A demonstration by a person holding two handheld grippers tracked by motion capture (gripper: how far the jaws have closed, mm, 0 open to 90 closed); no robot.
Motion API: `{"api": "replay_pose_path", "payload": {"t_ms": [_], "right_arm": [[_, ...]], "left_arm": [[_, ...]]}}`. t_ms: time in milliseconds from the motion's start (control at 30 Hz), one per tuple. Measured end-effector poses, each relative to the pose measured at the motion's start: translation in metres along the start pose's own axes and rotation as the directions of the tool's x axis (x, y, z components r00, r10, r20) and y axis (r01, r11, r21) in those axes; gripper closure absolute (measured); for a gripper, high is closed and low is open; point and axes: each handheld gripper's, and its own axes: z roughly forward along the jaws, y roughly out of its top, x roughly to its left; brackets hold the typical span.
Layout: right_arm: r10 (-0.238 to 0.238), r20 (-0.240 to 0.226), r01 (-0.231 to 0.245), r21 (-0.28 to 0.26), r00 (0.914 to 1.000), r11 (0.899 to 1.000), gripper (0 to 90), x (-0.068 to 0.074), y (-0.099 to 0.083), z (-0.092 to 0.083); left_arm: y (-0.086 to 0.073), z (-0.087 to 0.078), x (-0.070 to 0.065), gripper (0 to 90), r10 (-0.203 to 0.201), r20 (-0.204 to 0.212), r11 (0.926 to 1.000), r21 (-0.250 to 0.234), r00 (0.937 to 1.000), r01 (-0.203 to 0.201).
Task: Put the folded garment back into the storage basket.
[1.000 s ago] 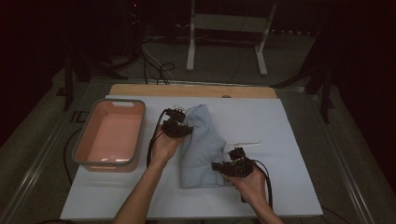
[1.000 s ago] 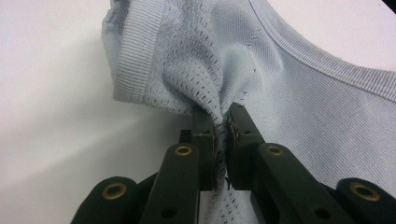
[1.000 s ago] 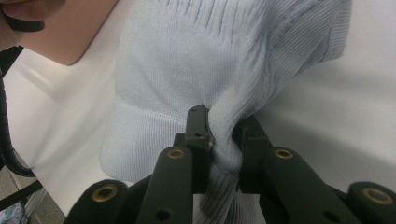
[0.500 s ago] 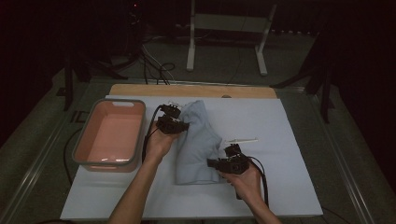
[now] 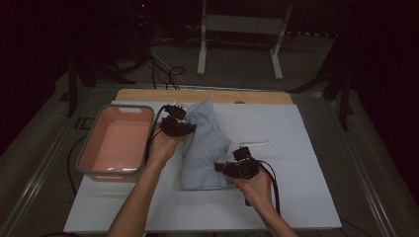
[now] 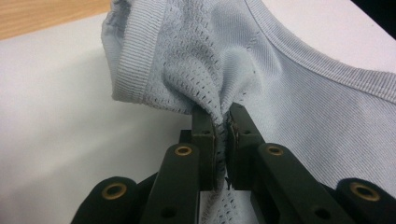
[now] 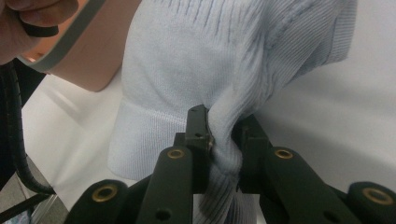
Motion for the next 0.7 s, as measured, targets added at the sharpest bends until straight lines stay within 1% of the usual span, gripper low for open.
{"api": "replay_pose_path", "payload": {"t_ms": [300,500,633,700], "right_arm": [[-0.01,0.001,0.01,-0.001,1.0,1.0,78.4,0.006,0.01,0.003],[-0.011,-0.001,0.011,-0.007,0.9999,1.0,78.4,0.01,0.017,0.005],[-0.012,-0.008,0.012,-0.014,0.9999,1.0,78.4,0.012,0.021,0.005],[-0.012,-0.009,0.012,-0.018,0.9999,1.0,78.4,0.014,0.023,0.005]], "left_arm": [[0.003,-0.004,0.008,84.8,-0.014,0.011,0.9998,-0.015,0.9998,0.014],[0.007,-0.007,0.013,84.8,-0.022,0.011,0.9993,-0.029,0.9997,0.022],[0.01,-0.012,0.015,84.8,-0.016,0.006,0.9994,-0.032,0.9999,0.016],[0.011,-0.013,0.017,84.8,-0.019,0.006,0.9991,-0.039,0.9998,0.02]]}}
